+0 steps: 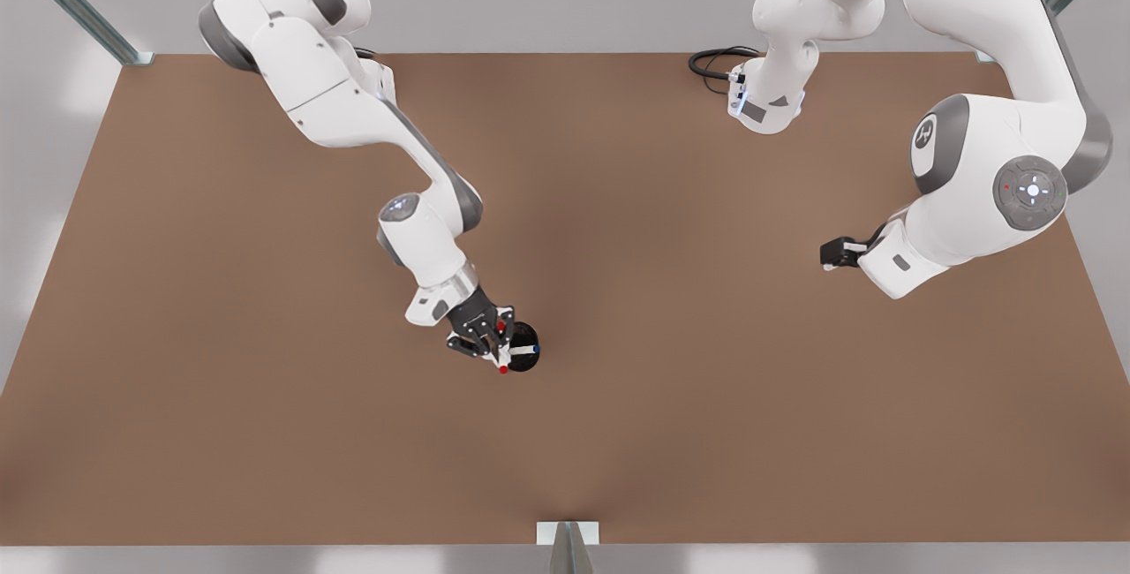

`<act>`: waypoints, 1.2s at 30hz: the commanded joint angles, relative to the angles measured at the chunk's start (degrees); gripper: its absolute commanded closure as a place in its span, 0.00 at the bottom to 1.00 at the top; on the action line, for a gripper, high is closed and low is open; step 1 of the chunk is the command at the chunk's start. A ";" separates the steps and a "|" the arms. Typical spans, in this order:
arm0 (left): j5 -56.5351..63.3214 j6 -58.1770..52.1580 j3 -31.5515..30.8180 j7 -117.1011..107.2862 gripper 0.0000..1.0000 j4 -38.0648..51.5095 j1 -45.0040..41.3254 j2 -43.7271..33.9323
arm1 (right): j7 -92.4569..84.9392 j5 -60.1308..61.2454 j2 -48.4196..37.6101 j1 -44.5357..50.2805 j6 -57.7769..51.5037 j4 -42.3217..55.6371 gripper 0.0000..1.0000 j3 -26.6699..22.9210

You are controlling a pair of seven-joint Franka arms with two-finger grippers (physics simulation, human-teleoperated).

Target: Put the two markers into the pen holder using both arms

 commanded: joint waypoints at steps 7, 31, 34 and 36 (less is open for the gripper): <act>-0.05 -0.83 0.08 3.15 0.00 0.03 0.18 -0.23 | -3.36 -0.22 1.28 -0.65 2.21 2.06 0.79 0.09; -0.14 -1.53 0.26 3.15 0.00 0.03 0.53 -0.24 | -3.45 -2.24 6.47 -0.39 7.66 4.08 0.79 -0.09; -0.14 -1.53 0.26 3.06 0.00 0.03 0.53 -0.24 | -3.45 -2.59 6.47 -0.48 7.66 4.08 0.11 -0.09; -0.14 -1.53 0.26 2.97 0.00 0.03 0.44 -0.24 | -3.45 -2.59 6.47 -0.48 7.66 4.08 0.03 -0.09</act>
